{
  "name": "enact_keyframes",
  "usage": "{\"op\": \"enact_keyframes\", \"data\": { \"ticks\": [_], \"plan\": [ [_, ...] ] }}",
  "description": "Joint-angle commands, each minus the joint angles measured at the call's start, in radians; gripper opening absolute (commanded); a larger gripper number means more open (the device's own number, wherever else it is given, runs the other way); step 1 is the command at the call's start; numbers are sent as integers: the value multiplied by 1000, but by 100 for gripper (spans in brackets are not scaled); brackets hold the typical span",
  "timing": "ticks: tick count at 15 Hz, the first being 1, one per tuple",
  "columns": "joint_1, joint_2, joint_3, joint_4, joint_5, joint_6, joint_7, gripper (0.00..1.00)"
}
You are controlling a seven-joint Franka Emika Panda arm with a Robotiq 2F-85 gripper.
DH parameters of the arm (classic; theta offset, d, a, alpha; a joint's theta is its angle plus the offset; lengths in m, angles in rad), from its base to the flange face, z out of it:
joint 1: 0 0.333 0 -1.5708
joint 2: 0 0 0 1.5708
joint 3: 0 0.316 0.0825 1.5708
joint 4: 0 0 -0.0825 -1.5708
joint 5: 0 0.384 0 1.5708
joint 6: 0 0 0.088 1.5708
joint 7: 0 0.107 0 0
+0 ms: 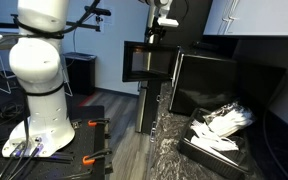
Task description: Close the microwave door
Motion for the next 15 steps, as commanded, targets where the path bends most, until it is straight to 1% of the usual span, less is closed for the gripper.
{"op": "enact_keyframes", "data": {
  "ticks": [1,7,10,15],
  "plan": [
    [8,10,2,20,-1,-11,-9,100],
    [17,32,8,44,-9,-21,-32,100],
    [63,39,28,76,-56,-41,-26,100],
    [149,32,73,104,-156,-43,-38,100]
  ]
}}
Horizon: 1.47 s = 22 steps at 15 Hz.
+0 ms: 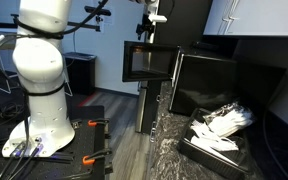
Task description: Close the microwave door
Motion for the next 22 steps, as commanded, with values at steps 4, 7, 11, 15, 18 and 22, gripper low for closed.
{"op": "enact_keyframes", "data": {
  "ticks": [4,7,11,15,18,22],
  "plan": [
    [97,23,44,97,-131,-41,-34,100],
    [124,50,56,146,-164,-50,-88,100],
    [131,135,62,232,-156,-24,-245,74],
    [129,239,65,322,-115,-21,-418,53],
    [138,320,62,400,-86,-42,-515,30],
    [156,382,52,478,-60,-94,-569,1]
  ]
}}
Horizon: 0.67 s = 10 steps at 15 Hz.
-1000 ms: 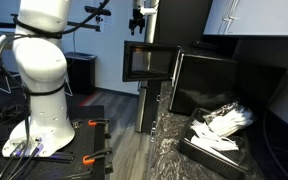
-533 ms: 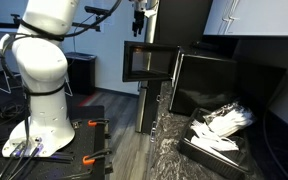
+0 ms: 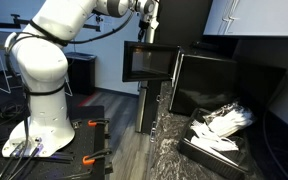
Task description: Close the microwave door
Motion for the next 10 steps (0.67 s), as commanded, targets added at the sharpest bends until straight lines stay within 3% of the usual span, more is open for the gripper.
{"op": "enact_keyframes", "data": {
  "ticks": [1,6,10],
  "plan": [
    [30,60,-11,119,18,-89,-30,0],
    [29,30,-8,112,-1,-176,57,0],
    [1,31,7,82,44,-217,98,0]
  ]
}}
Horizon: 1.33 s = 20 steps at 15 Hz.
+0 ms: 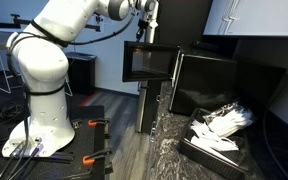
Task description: Close the microwave door
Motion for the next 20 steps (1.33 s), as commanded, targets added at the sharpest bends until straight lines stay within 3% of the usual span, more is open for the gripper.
{"op": "enact_keyframes", "data": {
  "ticks": [1,4,9,20],
  "plan": [
    [-29,-2,9,-22,57,-50,36,0],
    [-47,-14,-8,-61,86,-76,97,0],
    [-31,-66,-57,-92,27,-171,340,0],
    [-27,-153,-69,-156,23,-509,837,0]
  ]
}}
